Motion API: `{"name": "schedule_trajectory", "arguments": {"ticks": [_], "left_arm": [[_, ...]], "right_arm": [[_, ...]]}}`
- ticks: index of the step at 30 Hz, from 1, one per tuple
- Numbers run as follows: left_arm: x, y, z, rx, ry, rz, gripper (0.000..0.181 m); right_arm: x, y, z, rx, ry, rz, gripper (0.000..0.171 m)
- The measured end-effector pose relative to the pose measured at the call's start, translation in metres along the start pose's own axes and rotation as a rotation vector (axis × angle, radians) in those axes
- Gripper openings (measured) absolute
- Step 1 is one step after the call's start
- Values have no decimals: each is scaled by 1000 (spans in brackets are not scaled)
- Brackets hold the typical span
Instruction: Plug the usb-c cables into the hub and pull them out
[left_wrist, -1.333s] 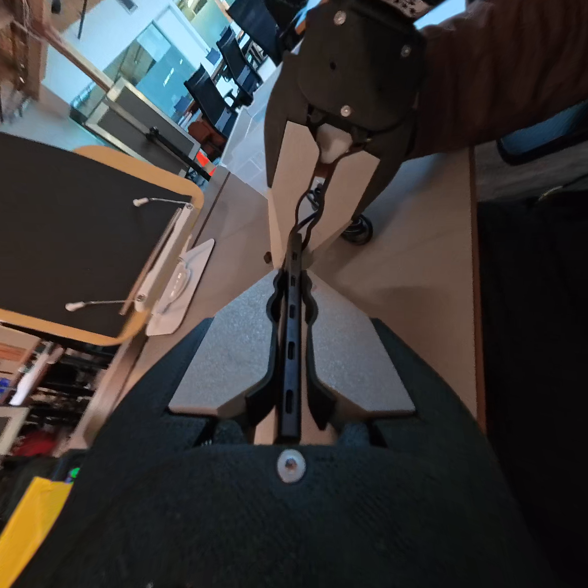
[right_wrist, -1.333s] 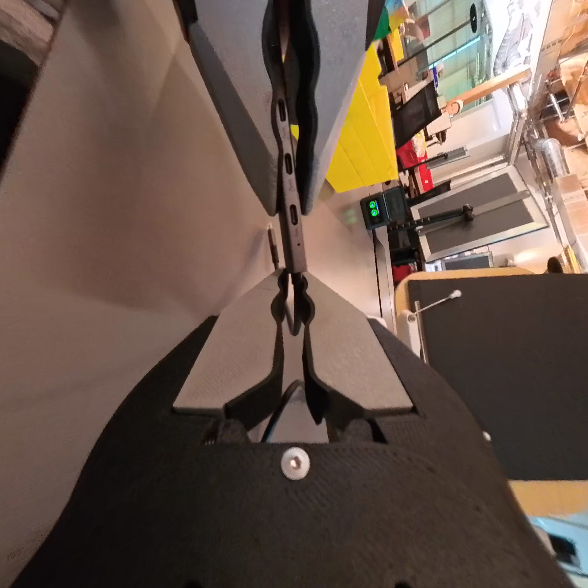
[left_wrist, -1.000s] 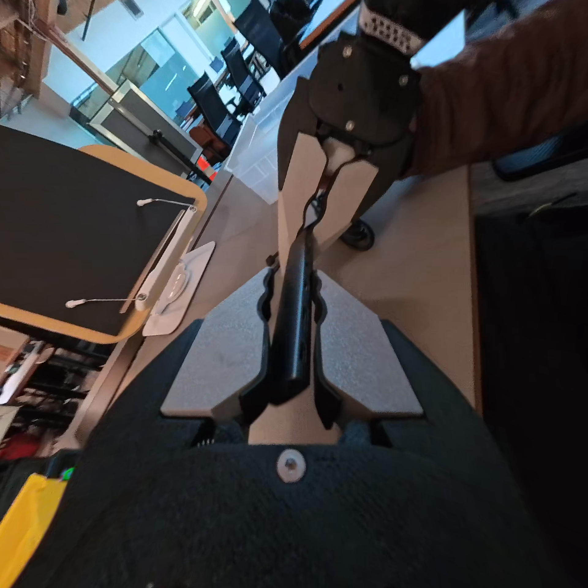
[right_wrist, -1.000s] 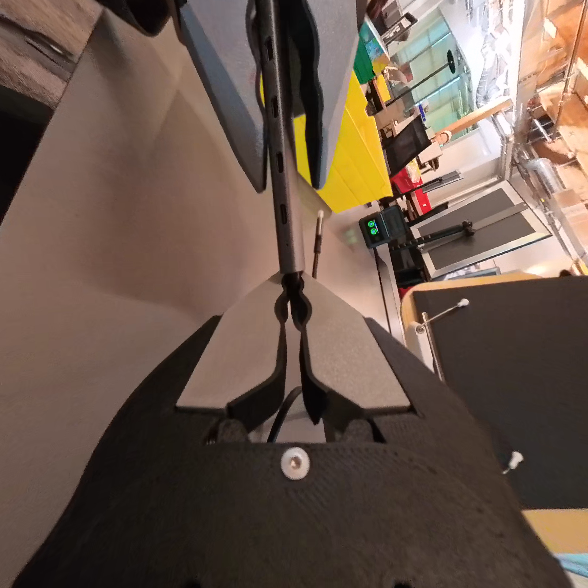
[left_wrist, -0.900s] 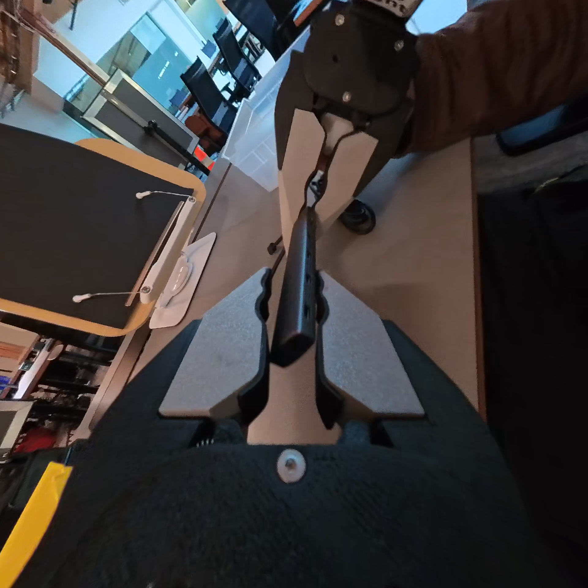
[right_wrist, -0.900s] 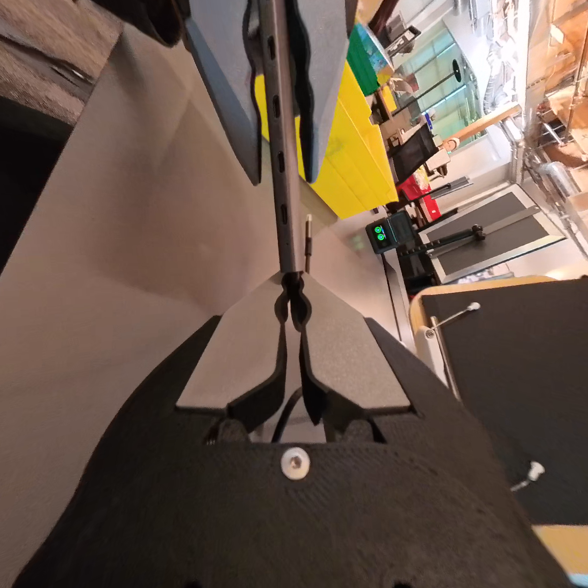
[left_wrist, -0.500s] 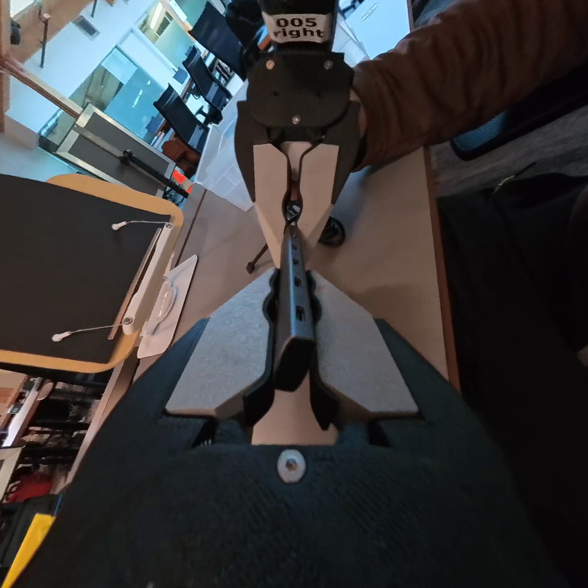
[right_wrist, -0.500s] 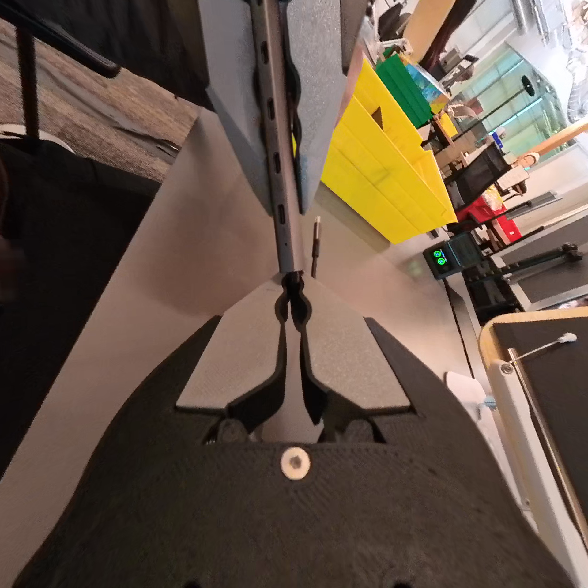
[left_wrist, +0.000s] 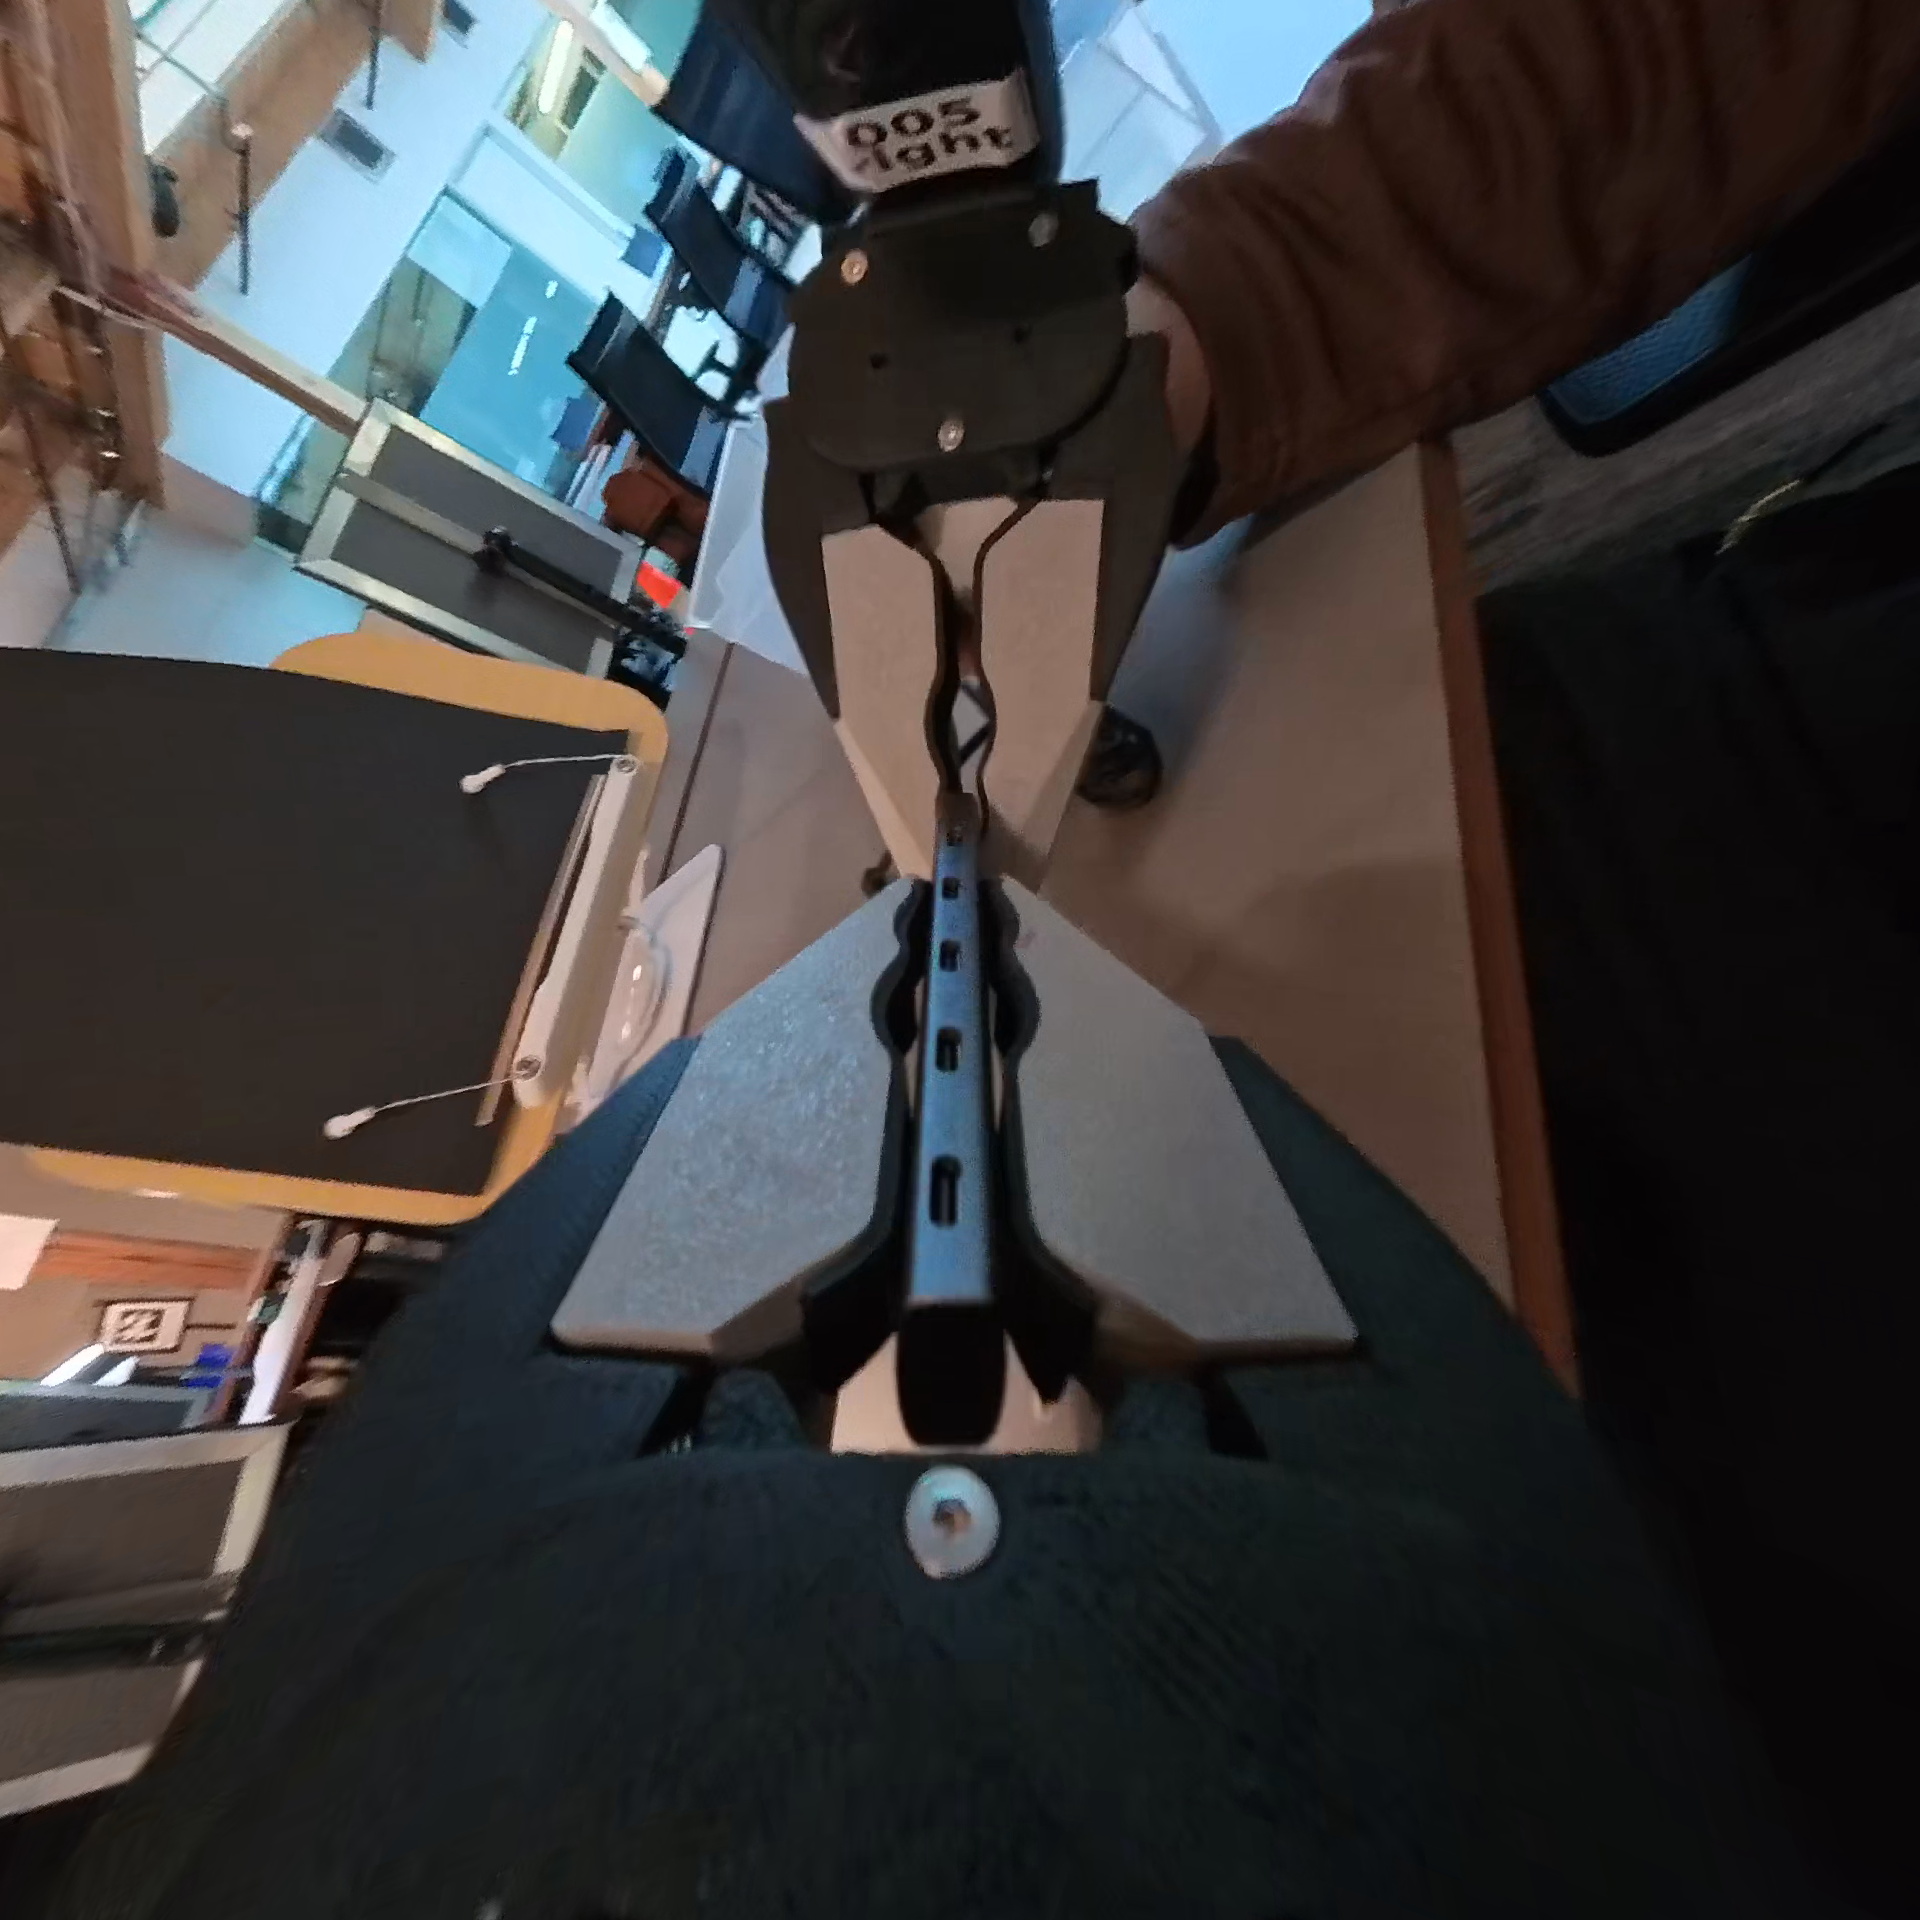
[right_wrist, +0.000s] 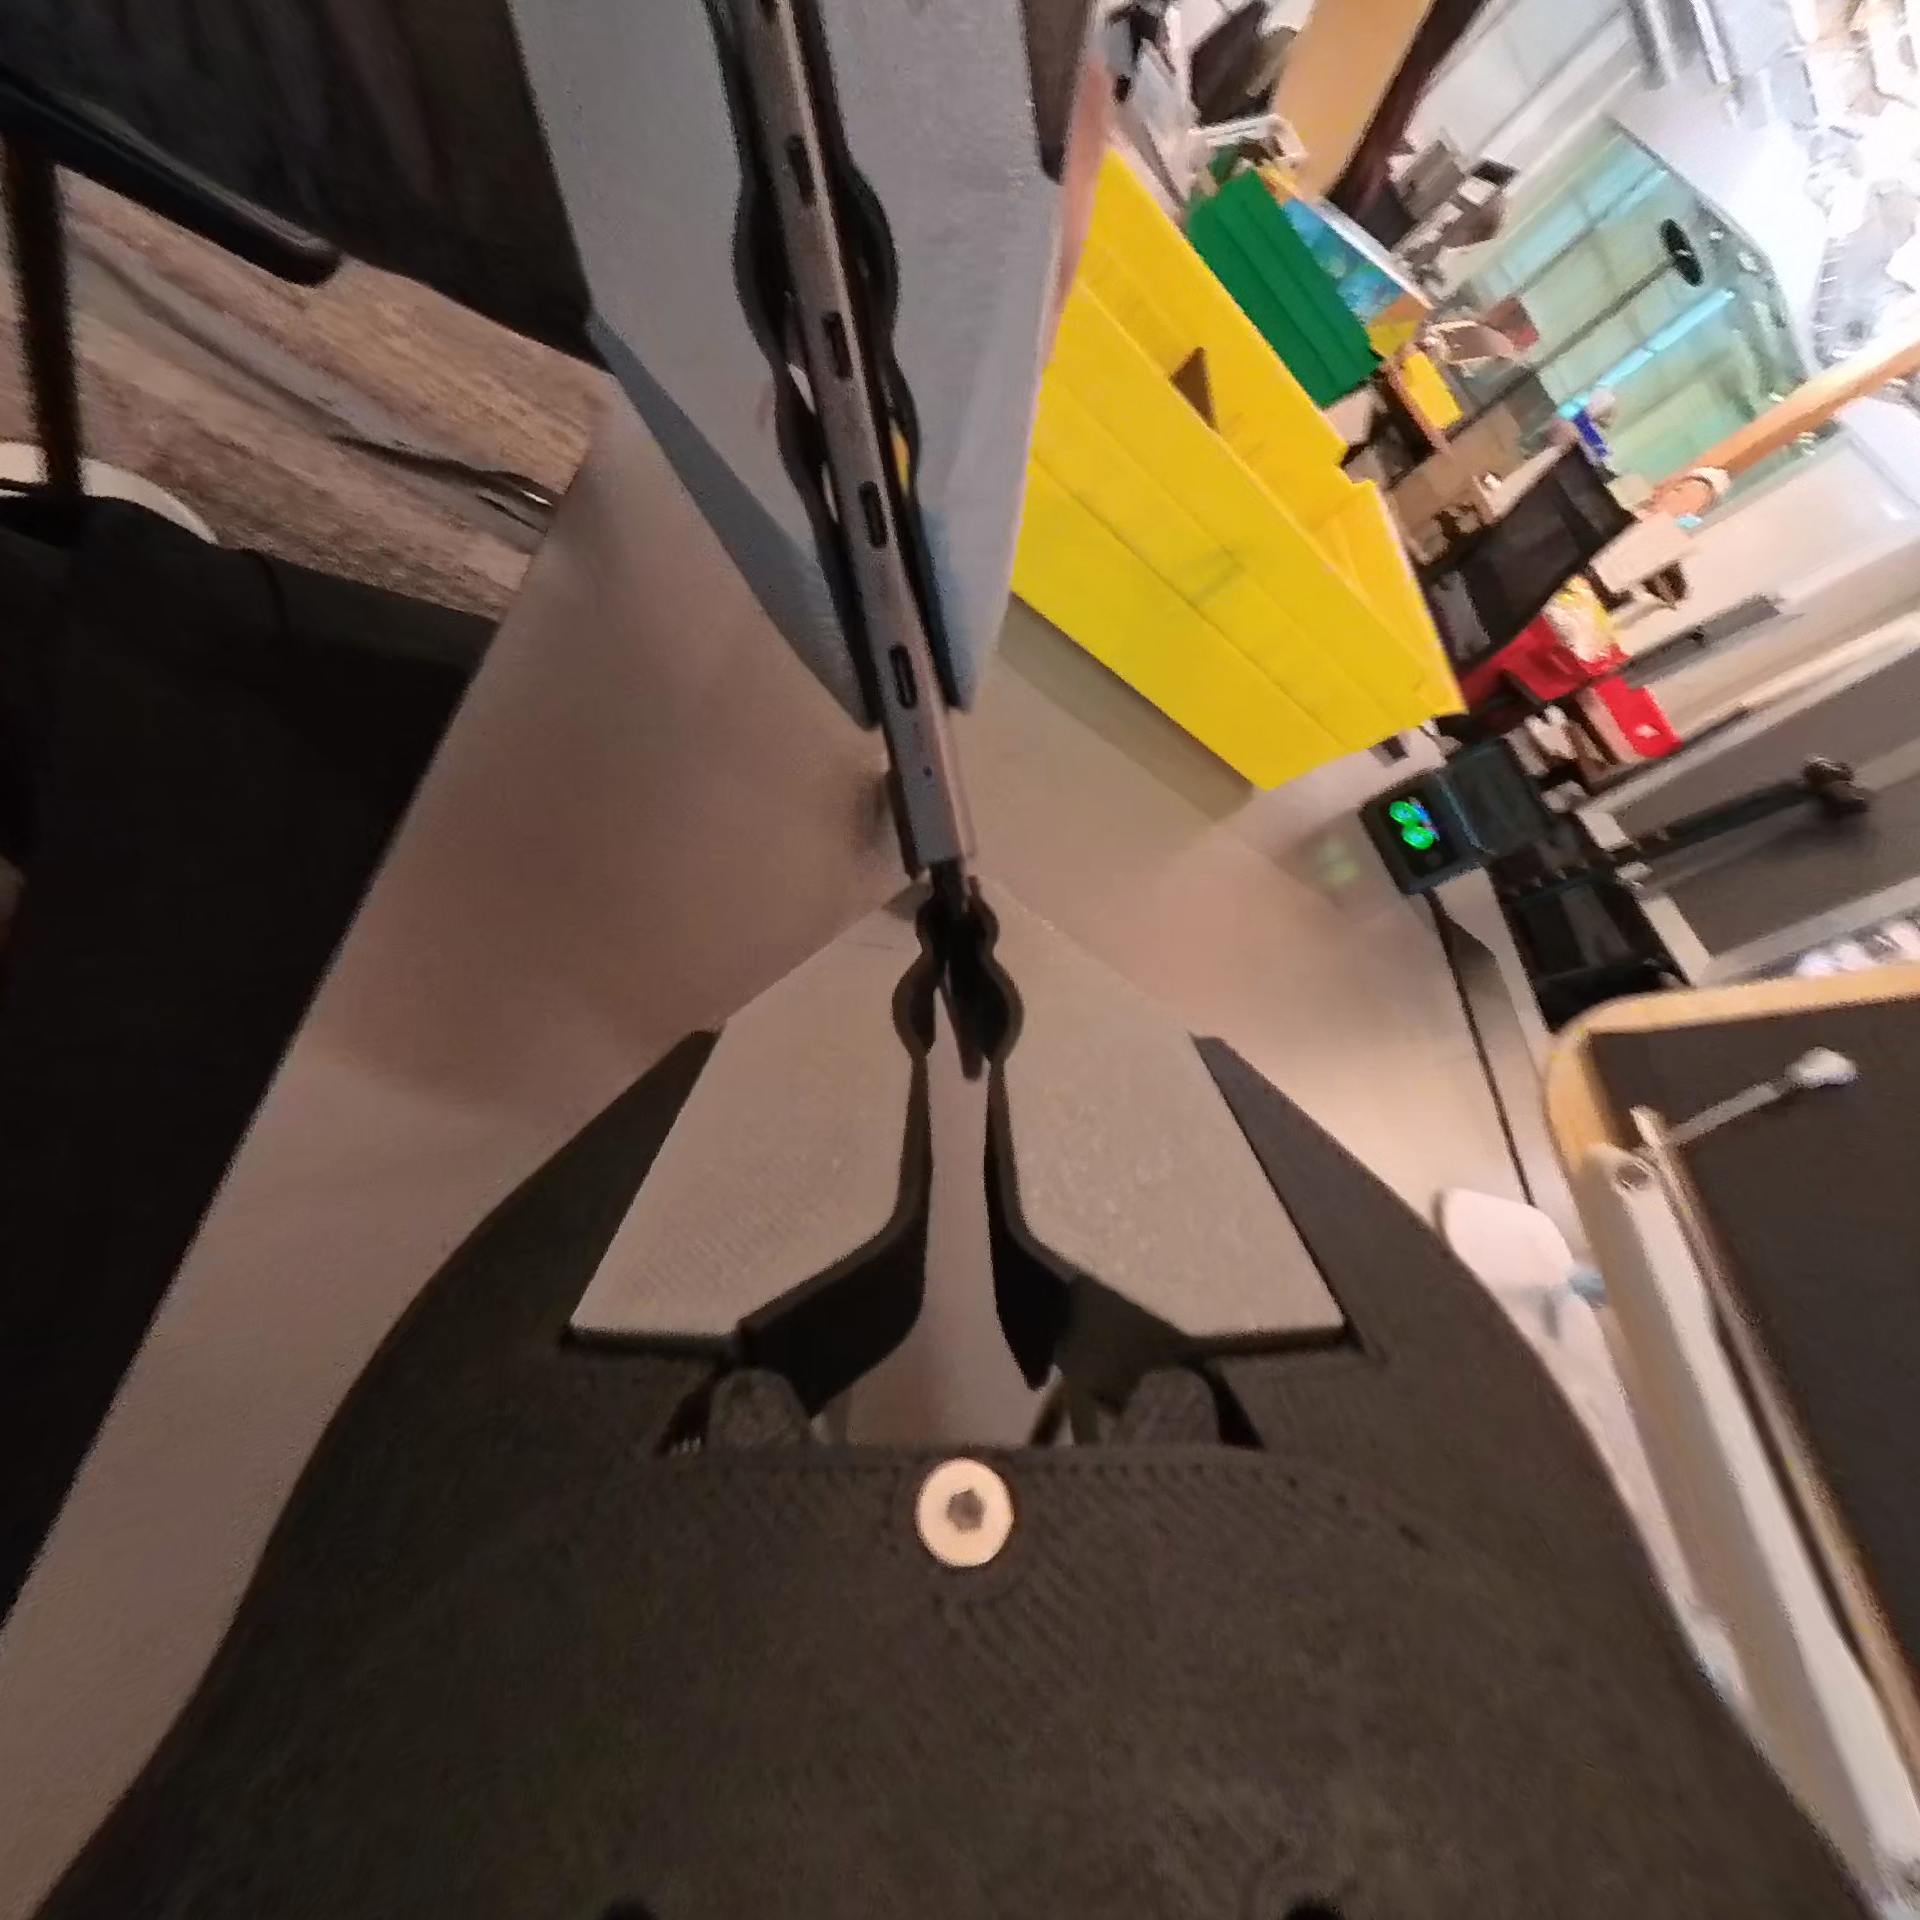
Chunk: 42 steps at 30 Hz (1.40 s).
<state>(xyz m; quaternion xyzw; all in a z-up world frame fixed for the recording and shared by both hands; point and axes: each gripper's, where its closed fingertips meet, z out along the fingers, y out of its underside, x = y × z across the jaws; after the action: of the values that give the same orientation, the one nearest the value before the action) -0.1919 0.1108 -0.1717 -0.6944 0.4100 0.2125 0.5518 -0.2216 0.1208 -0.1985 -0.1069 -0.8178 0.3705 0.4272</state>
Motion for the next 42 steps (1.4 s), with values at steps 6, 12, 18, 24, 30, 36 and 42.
{"name": "schedule_trajectory", "arguments": {"ticks": [6,12,18,24,30,36,42], "left_arm": [[-33,27,0,-113,-191,23,7],[-48,77,13,-257,-370,84,7],[-43,92,24,-297,-381,72,7],[-44,103,23,-298,-358,-31,7],[-46,99,19,-221,-332,-126,7],[-48,102,19,-234,-343,-145,7],[-48,104,20,-238,-341,-144,7]], "right_arm": [[64,2,-52,15,207,284,9],[101,45,-77,-41,344,903,60],[71,85,-39,-234,283,1059,79],[36,107,-14,-487,187,857,0],[8,78,-34,-475,-71,735,13],[36,81,-59,-522,128,757,50],[41,110,-51,-654,270,830,63]]}}
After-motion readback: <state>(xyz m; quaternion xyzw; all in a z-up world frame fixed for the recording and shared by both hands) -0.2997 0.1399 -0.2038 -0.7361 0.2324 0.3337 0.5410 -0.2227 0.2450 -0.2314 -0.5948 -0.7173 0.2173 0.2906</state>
